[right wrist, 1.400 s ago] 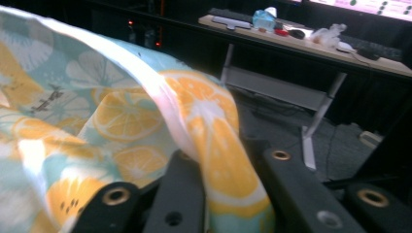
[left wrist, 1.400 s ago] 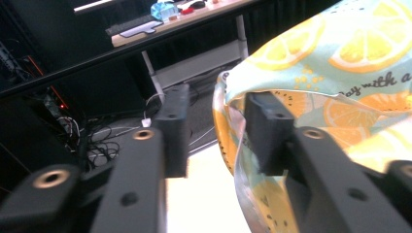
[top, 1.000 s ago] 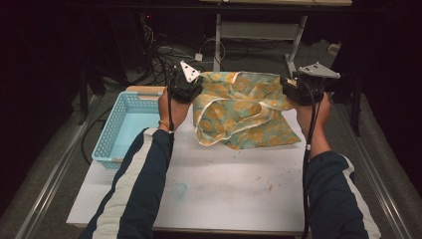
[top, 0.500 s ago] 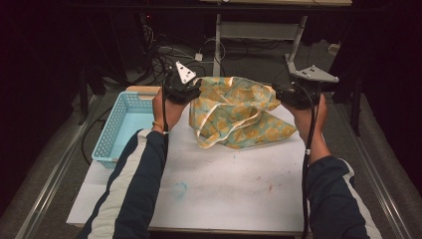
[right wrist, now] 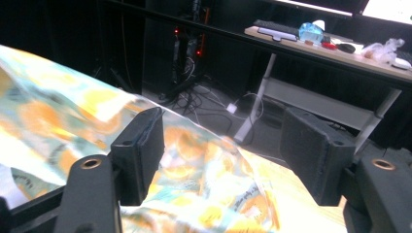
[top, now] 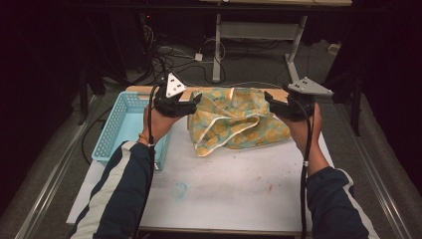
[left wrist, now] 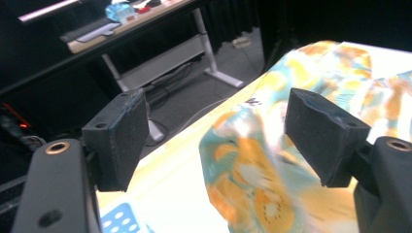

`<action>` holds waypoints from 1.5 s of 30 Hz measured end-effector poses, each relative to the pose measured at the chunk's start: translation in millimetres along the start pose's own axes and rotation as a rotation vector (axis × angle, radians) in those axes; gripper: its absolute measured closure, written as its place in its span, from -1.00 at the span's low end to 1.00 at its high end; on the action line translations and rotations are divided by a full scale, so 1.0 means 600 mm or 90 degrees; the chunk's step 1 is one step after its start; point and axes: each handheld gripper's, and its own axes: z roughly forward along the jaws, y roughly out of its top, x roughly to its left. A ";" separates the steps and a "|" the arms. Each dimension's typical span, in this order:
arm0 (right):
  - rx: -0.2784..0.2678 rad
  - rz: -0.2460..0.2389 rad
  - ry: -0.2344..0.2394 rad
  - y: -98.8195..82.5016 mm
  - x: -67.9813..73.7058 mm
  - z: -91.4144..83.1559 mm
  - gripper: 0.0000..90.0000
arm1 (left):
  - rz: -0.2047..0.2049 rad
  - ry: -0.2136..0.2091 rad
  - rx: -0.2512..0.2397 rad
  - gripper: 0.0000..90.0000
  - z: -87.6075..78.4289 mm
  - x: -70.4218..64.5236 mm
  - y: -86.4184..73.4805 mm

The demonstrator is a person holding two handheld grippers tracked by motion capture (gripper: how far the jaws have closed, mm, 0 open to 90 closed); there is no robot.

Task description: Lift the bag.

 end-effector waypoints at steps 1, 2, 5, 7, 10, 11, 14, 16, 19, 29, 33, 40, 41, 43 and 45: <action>-0.003 0.002 0.003 -0.001 0.001 -0.003 -0.27 | -0.006 -0.003 -0.007 -0.47 -0.004 0.000 -0.002; -0.003 0.006 0.004 -0.002 0.002 -0.006 -0.28 | -0.011 0.000 -0.012 -0.47 -0.009 0.000 -0.004; -0.011 0.005 0.011 -0.009 0.005 -0.015 -0.30 | -0.025 -0.005 -0.028 -0.47 -0.023 0.002 -0.011; -0.010 0.002 0.018 -0.016 0.009 -0.021 -0.31 | -0.022 -0.006 -0.034 -0.47 -0.032 0.002 -0.018; -0.007 -0.002 0.026 -0.025 0.015 -0.027 -0.32 | -0.011 0.000 -0.032 -0.47 -0.042 -0.001 -0.031; -0.007 -0.008 0.026 -0.028 0.017 -0.030 -0.32 | -0.010 0.000 -0.038 -0.47 -0.046 -0.001 -0.036; -0.007 -0.011 0.031 -0.035 0.022 -0.035 -0.35 | -0.012 0.011 -0.042 -0.47 -0.056 0.001 -0.049; -0.013 -0.017 0.028 -0.039 0.025 -0.039 -0.35 | -0.022 0.018 -0.044 -0.47 -0.061 0.006 -0.058; -0.016 -0.009 0.035 -0.047 0.026 -0.044 -0.36 | -0.017 0.032 -0.047 -0.47 -0.069 0.010 -0.072; -0.029 -0.004 0.029 -0.072 0.030 -0.061 -0.48 | -0.001 0.041 -0.042 -0.47 -0.098 0.009 -0.118; -0.035 0.004 0.027 -0.081 0.029 -0.069 -0.58 | 0.004 0.044 -0.032 -0.56 -0.109 0.010 -0.131; -0.037 0.009 0.030 -0.097 0.034 -0.085 -0.63 | 0.022 0.032 -0.022 -0.57 -0.132 -0.004 -0.150; -0.038 0.009 0.029 -0.101 0.035 -0.088 -0.63 | 0.024 0.031 -0.021 -0.61 -0.136 -0.007 -0.152; -0.033 0.006 0.030 -0.108 0.036 -0.093 -0.63 | 0.029 0.026 -0.026 -0.62 -0.144 -0.011 -0.156; -0.031 0.001 0.031 -0.115 0.037 -0.098 -0.63 | 0.038 0.028 -0.032 -0.63 -0.152 -0.016 -0.159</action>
